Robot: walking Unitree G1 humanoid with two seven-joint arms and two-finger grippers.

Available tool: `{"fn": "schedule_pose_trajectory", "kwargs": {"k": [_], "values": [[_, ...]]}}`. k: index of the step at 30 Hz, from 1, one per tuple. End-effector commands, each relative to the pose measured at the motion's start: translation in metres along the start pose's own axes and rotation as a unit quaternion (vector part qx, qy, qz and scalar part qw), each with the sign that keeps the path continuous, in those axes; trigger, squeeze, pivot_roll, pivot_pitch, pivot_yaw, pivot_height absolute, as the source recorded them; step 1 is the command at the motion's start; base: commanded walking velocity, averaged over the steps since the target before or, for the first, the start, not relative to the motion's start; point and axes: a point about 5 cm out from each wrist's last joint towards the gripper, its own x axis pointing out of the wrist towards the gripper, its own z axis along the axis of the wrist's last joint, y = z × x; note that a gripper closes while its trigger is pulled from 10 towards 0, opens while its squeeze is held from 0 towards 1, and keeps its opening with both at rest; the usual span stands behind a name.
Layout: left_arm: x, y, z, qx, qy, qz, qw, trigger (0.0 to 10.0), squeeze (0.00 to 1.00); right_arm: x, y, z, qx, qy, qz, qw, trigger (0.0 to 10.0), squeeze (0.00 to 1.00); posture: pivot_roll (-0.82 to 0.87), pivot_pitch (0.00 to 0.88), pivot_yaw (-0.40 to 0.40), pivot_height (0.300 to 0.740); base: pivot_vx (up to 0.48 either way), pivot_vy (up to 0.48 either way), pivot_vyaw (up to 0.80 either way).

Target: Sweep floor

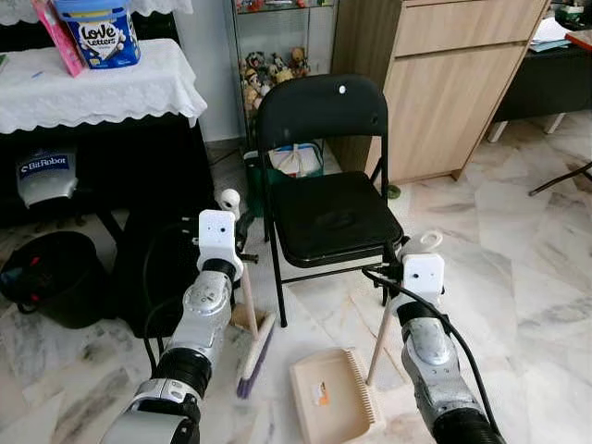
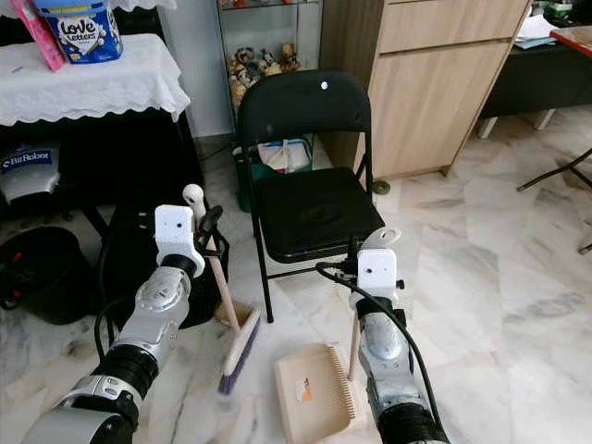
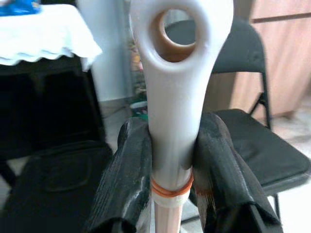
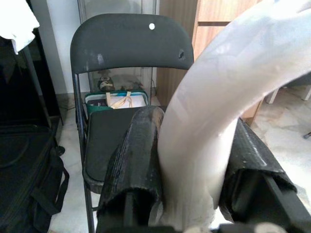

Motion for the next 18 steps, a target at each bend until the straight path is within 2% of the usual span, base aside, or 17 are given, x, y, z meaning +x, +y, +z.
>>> {"fn": "schedule_pose_trajectory", "kwargs": {"k": [1,4,18], "values": [[0.006,0.011,0.015,0.000,-0.044,0.022,0.999,10.0,0.00,0.003,0.001,0.009,0.000,-0.020,-0.001,1.000,10.0,0.00,-0.09,0.073,0.012,0.740,0.000,0.000,0.00],[0.007,0.010,0.023,-0.026,-0.065,0.021,0.997,10.0,0.00,0.003,0.000,0.009,0.001,-0.020,-0.002,1.000,10.0,0.00,-0.10,0.070,0.012,0.740,0.000,0.000,0.00],[0.008,0.006,0.030,-0.029,-0.087,0.025,0.996,10.0,0.00,0.002,0.000,0.009,0.002,-0.019,-0.001,1.000,10.0,0.00,-0.09,0.081,0.009,0.740,0.000,0.000,0.00]]}}
